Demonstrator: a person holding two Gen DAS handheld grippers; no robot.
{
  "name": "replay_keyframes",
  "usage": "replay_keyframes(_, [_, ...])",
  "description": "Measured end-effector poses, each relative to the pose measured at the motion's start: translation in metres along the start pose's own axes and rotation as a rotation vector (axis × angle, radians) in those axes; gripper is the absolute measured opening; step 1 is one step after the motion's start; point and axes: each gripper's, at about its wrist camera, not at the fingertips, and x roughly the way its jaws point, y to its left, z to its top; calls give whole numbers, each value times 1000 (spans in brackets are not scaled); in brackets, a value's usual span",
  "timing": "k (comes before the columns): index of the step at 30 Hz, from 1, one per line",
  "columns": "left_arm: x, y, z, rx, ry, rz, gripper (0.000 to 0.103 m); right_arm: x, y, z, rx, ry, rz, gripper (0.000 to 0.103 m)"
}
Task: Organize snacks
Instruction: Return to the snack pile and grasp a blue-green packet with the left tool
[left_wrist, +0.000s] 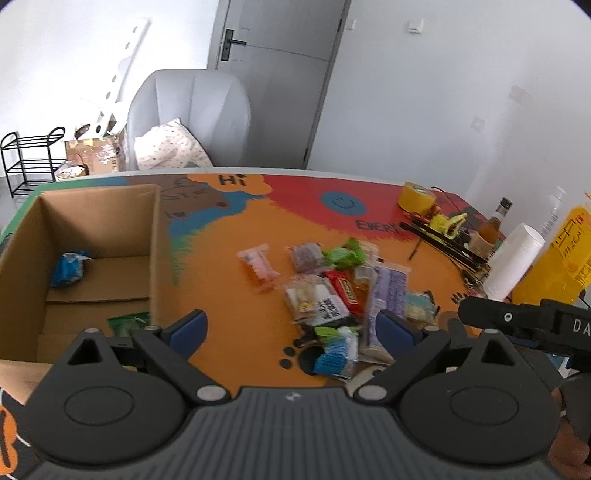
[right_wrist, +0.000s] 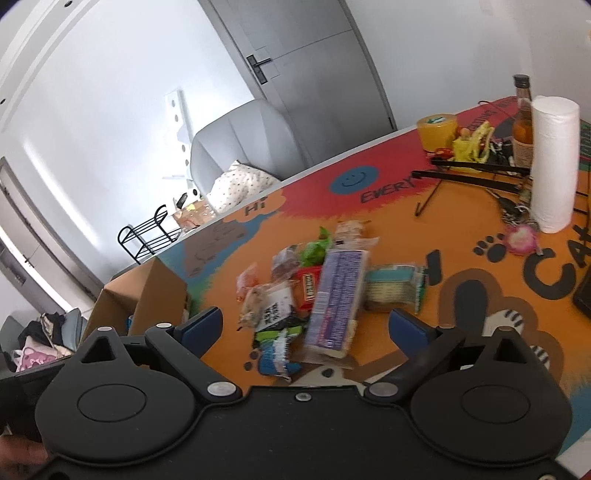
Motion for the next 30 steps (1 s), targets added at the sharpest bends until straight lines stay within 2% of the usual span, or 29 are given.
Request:
replay_keyframes(4, [7,-7,-1,-1,8,-12,97,-1,-12,-1,16,-2,-10,97])
replay_keyframes(10, [22,-18,-5,-6,20,-23,94,4,-29,-3,37,16,-24,82])
replay_keyframes(15, [38,-23,-10,-10,45,-27,87,12,-43,-3,56,31,-40,73])
replay_keyframes(23, [69,-27,-19,-24,105,-26,71,29,-67,1,86,44,-51,57])
replay_keyframes(30, [93,-29,-25,-36,138,-1,66,49,-81,5,100,66,-57,56])
